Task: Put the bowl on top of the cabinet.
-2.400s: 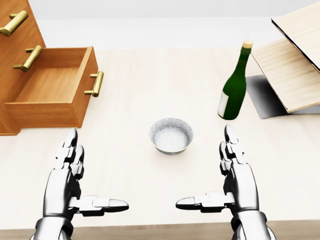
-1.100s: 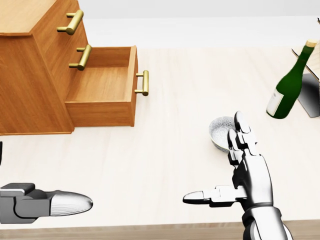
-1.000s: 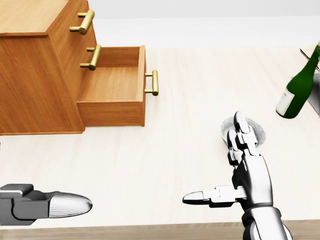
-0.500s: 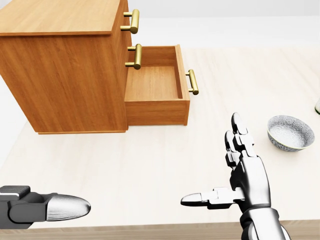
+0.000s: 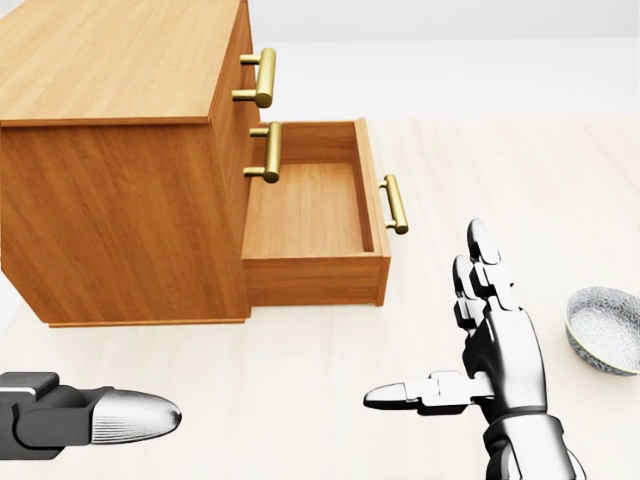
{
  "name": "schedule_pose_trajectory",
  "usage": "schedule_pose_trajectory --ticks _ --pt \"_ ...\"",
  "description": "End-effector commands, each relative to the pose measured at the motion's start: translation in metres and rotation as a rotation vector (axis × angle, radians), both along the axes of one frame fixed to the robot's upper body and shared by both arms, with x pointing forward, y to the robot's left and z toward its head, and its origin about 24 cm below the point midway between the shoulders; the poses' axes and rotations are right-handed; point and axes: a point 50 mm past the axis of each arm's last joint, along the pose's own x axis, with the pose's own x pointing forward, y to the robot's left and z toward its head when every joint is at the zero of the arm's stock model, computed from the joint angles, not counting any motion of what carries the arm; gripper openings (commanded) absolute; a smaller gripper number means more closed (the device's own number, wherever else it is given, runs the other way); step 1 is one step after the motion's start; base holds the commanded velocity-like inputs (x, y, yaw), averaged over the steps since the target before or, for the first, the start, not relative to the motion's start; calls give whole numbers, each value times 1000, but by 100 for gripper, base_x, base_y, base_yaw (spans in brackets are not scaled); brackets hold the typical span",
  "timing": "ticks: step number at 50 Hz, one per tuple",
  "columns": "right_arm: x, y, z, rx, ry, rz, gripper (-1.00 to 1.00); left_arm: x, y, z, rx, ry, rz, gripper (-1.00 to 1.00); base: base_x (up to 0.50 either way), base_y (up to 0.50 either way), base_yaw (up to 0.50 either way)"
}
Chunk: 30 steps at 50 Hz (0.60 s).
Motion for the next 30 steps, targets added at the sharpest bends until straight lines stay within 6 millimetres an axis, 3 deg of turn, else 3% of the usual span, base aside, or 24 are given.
schedule_pose_trajectory --ticks 1,15,30 --pt "1 -1 0 3 1 1 100 -2 0 2 -1 -15 -2 100 50 0 0" --pt "0 1 -2 2 9 1 100 -7 1 8 -3 -54 -2 100 50 0 0" --pt "1 1 -2 -10 11 -2 100 -7 0 8 -3 -53 -4 100 2 -13 0"
